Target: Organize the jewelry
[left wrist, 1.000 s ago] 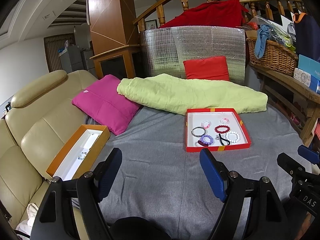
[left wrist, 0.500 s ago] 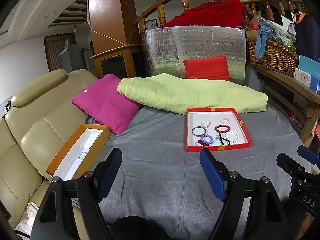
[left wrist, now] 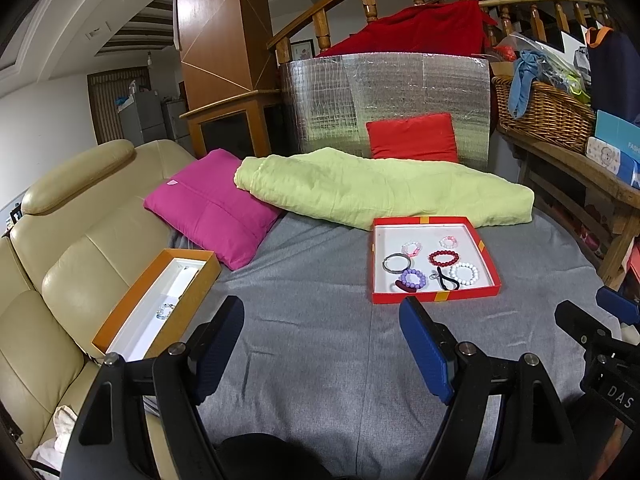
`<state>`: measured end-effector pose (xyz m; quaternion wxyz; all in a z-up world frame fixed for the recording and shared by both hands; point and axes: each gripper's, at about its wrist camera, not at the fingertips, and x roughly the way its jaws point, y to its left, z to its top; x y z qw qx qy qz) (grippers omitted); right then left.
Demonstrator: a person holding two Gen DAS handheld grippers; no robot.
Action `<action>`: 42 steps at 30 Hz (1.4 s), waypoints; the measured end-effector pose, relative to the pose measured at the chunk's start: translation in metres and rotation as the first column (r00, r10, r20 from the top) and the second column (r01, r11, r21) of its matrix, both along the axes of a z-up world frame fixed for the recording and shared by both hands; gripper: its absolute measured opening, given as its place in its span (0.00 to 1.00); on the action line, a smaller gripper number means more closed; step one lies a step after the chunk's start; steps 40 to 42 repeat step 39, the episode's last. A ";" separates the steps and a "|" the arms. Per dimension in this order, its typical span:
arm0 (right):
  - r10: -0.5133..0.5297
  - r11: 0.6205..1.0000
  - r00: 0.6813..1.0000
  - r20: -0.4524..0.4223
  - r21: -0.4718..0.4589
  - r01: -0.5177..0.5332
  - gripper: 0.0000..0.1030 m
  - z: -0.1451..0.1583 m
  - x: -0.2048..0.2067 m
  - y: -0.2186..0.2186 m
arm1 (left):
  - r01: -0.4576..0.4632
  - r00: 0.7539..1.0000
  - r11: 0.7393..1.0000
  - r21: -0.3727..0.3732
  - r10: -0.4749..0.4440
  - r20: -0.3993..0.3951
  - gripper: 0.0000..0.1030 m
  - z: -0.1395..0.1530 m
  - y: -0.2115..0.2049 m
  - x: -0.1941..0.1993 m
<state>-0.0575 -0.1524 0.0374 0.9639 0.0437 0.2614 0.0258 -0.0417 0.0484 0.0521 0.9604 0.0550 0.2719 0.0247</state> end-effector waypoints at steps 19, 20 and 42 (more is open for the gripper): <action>0.001 1.000 1.000 -0.002 -0.026 -0.001 0.76 0.002 0.025 0.001 | -0.011 1.000 1.000 0.005 0.011 -0.009 0.78 0.001 0.001 0.020; 0.001 1.000 1.000 -0.003 -0.026 -0.001 0.76 0.001 0.027 0.000 | -0.012 1.000 1.000 0.005 0.012 -0.010 0.78 0.000 0.001 0.021; -0.034 0.999 0.996 -0.077 0.003 0.035 0.76 -0.034 0.074 -0.032 | 0.015 0.996 1.000 0.003 -0.015 -0.089 0.78 -0.029 -0.021 0.072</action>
